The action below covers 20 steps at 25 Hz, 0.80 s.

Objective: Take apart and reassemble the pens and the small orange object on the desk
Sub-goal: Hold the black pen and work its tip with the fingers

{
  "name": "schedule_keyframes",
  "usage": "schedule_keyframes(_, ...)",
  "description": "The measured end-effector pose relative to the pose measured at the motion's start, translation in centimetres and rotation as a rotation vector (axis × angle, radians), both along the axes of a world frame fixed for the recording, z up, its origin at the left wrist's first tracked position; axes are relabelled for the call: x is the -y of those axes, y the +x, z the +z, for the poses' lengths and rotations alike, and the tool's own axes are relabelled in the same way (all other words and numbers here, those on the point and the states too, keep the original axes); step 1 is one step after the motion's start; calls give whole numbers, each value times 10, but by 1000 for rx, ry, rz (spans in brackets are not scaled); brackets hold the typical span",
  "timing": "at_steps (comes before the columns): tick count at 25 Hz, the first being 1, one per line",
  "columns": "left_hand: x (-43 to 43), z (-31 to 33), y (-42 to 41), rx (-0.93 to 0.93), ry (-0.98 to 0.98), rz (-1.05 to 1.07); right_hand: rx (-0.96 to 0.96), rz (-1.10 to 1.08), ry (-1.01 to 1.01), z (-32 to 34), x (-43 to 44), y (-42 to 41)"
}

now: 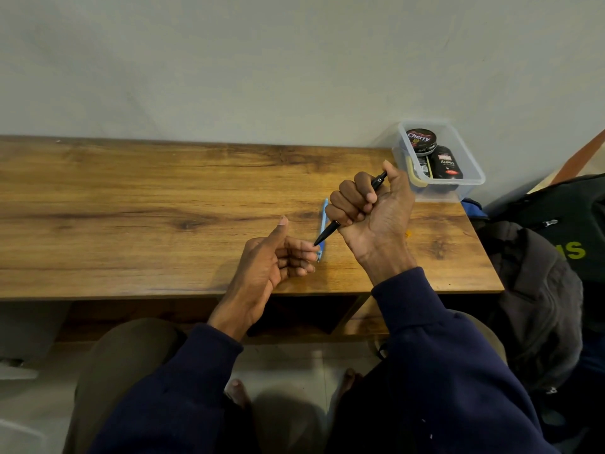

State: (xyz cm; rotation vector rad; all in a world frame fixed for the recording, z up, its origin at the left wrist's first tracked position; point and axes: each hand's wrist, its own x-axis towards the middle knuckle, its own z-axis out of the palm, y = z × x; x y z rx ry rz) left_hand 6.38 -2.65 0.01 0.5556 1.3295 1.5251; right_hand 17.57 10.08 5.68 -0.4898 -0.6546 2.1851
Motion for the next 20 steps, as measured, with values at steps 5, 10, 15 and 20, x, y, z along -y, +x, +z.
schedule_keyframes(5, 0, 0, 0, -3, 2, -1, 0, -4, 5, 0, 0, 0)
schedule_keyframes(10, 0, 0, 1, -5, -4, 1, 3, -10, 24, 0, 1, 0)
schedule_keyframes(15, 0, 3, 2, -12, -11, 5, 3, -4, 45, 1, 2, 0)
schedule_keyframes(20, 1, 5, 3, -6, -15, 11, 1, -2, 50, 0, 2, 0)
